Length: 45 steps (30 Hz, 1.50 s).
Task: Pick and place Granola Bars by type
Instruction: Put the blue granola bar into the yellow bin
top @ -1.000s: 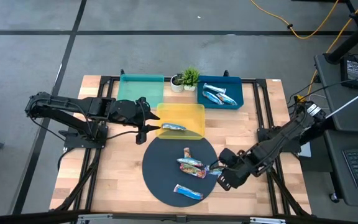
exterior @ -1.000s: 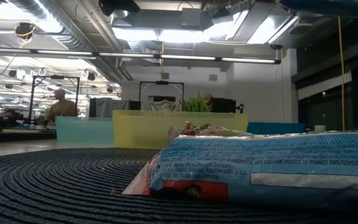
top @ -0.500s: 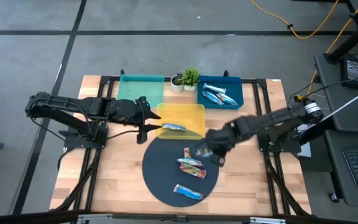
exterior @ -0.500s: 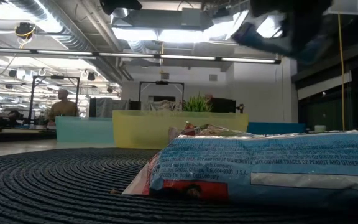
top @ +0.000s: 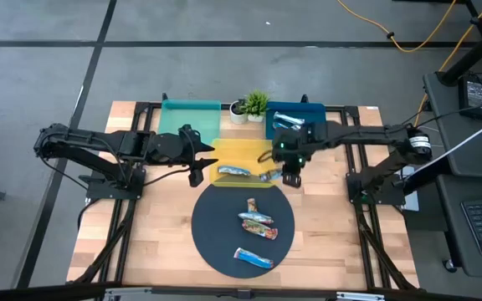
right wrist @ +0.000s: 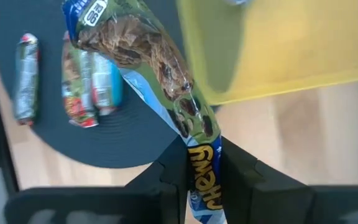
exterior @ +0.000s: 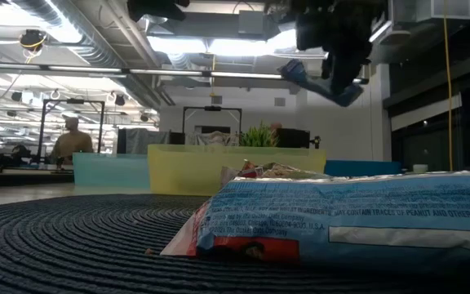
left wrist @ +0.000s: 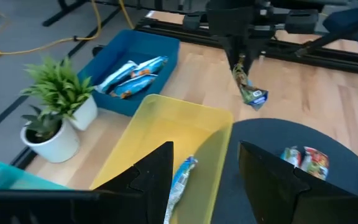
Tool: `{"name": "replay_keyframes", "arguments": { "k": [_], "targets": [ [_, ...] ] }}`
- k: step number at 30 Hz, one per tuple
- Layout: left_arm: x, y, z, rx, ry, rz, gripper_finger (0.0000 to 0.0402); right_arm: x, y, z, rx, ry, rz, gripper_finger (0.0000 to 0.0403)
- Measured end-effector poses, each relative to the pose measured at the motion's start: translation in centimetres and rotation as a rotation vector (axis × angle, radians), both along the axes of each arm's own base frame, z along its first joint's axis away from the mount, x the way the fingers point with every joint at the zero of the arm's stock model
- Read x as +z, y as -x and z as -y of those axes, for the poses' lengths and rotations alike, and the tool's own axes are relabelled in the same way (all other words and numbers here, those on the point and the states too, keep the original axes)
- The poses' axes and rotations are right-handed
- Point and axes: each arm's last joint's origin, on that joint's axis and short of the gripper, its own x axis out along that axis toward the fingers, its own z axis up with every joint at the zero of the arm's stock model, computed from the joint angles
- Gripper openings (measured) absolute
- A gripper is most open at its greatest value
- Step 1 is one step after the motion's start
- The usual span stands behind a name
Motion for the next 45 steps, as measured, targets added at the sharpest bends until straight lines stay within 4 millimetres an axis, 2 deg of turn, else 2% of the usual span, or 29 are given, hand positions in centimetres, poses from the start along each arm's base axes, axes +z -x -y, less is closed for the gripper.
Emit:
{"name": "replay_keyframes", "arguments": {
  "k": [4,12,18,28,38,45],
  "targets": [
    [0.0,0.0,-0.1,0.024,-0.016,0.001,0.0171,0.7,0.2,2.7,-0.018,0.045,0.038,0.0071],
    [0.1,0.1,-0.3,0.087,-0.054,0.005,0.0171,4.6,-1.6,7.1,-0.014,0.213,0.126,0.0071],
    [0.1,0.1,-0.4,0.113,-0.069,0.007,0.0171,4.9,-3.3,9.6,0.032,0.247,0.130,0.0071],
    [0.1,0.1,-0.4,0.163,-0.014,0.034,0.0171,1.0,-5.7,10.9,0.074,0.198,0.046,0.0071],
    [0.1,0.1,-0.4,0.162,-0.012,0.034,0.0171,-4.4,-9.4,10.3,0.112,0.115,0.017,0.0071],
    [0.1,0.1,-0.4,0.161,-0.013,0.033,0.0171,-6.6,-11.1,9.7,0.099,0.130,0.015,0.0071]
  ]
}}
